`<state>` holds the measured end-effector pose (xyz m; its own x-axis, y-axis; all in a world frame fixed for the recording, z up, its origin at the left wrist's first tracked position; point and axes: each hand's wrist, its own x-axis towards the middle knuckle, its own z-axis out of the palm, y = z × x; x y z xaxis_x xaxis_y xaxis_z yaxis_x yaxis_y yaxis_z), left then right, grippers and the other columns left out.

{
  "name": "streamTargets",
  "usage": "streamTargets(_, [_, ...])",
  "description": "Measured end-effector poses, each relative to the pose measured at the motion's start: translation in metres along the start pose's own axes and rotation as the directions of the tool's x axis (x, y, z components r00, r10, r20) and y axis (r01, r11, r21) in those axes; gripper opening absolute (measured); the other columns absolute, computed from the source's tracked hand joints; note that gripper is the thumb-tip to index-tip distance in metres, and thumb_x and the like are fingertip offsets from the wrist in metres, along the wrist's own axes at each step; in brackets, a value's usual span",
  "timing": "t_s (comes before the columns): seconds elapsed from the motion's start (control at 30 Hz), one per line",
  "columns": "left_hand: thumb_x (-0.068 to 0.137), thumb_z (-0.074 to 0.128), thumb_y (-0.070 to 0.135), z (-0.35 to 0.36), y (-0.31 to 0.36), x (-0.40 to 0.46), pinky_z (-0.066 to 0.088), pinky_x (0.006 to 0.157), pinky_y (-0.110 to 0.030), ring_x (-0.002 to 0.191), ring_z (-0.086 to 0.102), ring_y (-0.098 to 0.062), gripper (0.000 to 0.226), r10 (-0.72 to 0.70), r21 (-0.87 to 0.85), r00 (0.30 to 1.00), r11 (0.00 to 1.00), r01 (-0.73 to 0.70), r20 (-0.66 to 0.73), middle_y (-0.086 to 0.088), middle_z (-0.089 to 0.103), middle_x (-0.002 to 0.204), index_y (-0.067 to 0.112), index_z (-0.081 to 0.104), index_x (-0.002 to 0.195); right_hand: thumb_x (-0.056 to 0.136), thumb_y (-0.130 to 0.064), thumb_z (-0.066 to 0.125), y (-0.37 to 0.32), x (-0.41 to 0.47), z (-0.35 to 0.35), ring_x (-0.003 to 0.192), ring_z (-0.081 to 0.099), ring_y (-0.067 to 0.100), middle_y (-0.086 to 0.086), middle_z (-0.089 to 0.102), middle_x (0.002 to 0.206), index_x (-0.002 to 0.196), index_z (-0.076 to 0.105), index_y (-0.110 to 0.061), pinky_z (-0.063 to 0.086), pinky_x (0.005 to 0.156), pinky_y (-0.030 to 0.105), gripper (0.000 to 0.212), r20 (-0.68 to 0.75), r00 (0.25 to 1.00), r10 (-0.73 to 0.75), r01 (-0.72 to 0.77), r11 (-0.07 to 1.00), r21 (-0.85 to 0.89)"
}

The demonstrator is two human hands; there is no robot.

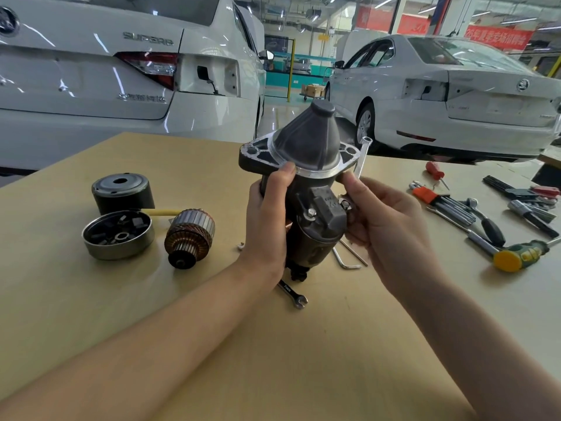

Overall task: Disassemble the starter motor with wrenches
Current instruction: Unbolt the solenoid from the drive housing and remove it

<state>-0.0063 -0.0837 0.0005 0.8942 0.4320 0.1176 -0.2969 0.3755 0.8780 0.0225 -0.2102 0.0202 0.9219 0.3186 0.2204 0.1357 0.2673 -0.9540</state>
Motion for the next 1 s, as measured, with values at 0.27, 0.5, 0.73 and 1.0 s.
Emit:
streamTargets(0.27, [0.054,0.065,0.063,-0.001,-0.003,0.001,0.047,0.101,-0.056,0.115,0.062,-0.033,0.092,0.014,-0.028,0.999,0.999,-0.015,-0.042,-0.017,0.064,0.123,0.010,0.054,0.129,0.091,-0.013,0.058,-0.002,0.005,-0.003,0.037,0.045,0.005,-0.001,0.052,0.052,0.072,0.054,-0.009,0.038,0.038,0.014,0.019,-0.100,0.986,0.134,-0.081,0.904,0.420])
streamTargets(0.5, [0.058,0.065,0.060,0.000,-0.005,-0.002,0.053,0.095,-0.049,0.112,0.063,-0.035,0.095,0.091,-0.045,0.992,0.994,-0.095,-0.092,-0.023,0.062,0.123,0.000,0.049,0.130,0.061,-0.014,0.068,0.007,0.000,0.006,0.040,0.053,0.005,0.001,0.059,0.053,0.075,0.051,-0.010,0.041,0.039,0.014,0.022,-0.048,0.990,0.130,-0.098,0.901,0.424])
streamTargets(0.73, [0.055,0.064,0.061,0.000,-0.005,-0.001,0.056,0.090,-0.042,0.111,0.063,-0.036,0.099,0.079,-0.071,0.989,0.994,-0.089,-0.124,-0.023,0.063,0.122,-0.001,0.049,0.131,0.068,-0.010,0.069,0.010,-0.003,0.010,0.040,0.045,0.010,0.003,0.051,0.051,0.060,0.038,-0.014,0.038,0.040,0.018,0.032,-0.072,0.997,0.001,0.027,0.921,0.388])
streamTargets(1.0, [0.054,0.066,0.061,0.000,-0.005,0.000,0.053,0.095,-0.050,0.112,0.063,-0.035,0.100,0.060,-0.084,0.987,0.994,-0.074,-0.150,-0.021,0.063,0.123,0.001,0.049,0.131,0.077,-0.006,0.067,0.015,-0.005,0.011,0.044,0.046,0.011,0.009,0.052,0.059,0.062,0.041,-0.014,0.038,0.042,0.018,0.030,-0.071,0.997,-0.026,0.052,0.918,0.394])
